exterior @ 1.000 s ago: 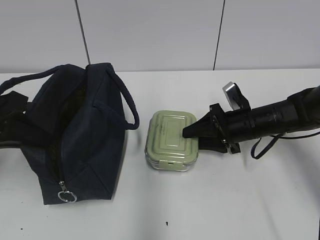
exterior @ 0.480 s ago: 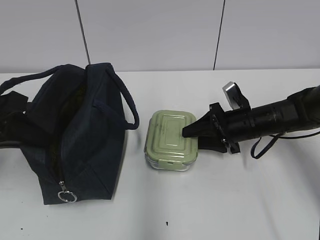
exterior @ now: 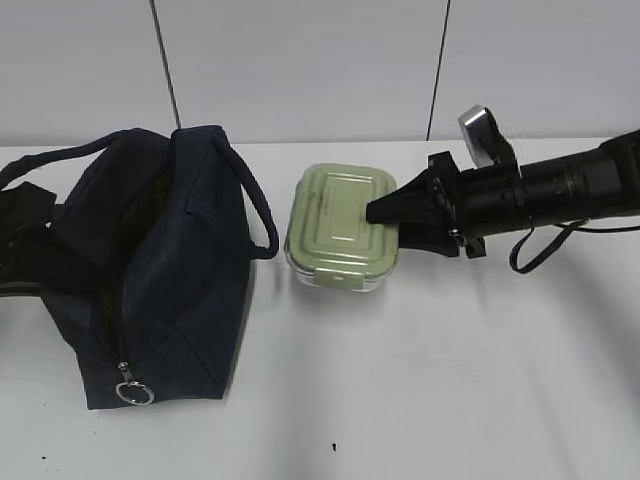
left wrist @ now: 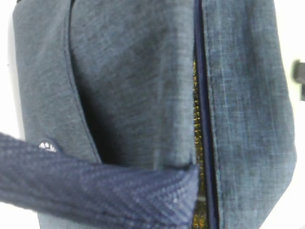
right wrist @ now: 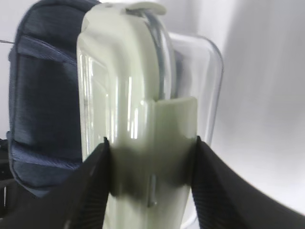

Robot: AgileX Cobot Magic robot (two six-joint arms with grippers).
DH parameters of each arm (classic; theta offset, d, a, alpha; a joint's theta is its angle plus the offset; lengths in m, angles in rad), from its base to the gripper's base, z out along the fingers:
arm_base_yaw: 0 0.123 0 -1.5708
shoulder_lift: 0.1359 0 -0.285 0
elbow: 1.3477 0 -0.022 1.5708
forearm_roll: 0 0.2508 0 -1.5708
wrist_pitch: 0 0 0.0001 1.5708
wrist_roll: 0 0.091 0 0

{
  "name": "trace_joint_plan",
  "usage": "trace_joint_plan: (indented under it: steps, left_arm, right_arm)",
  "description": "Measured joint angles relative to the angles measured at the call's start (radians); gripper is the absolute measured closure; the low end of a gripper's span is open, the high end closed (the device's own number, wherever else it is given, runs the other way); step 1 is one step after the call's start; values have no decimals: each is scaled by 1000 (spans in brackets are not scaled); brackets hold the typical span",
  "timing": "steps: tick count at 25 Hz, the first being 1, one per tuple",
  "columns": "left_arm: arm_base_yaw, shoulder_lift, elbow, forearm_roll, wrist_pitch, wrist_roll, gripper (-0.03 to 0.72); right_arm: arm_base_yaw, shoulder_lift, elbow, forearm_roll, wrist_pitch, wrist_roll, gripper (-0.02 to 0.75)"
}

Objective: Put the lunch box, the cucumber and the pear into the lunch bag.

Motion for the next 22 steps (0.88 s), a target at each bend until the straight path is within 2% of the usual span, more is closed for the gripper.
trace_joint_plan:
  steps: [12,15,22]
  left_arm:
    - [0,0,0,0,-2,0,704]
    - [0,0,0,-1,-2,0,704]
    - [0,0,0,-5,-3,0,704]
  right_arm:
    - [8,-157,-141,6,25,94,361]
    - [46,-161,-189,47,27,103,361]
    - [222,-161,-310,60,38,113,362]
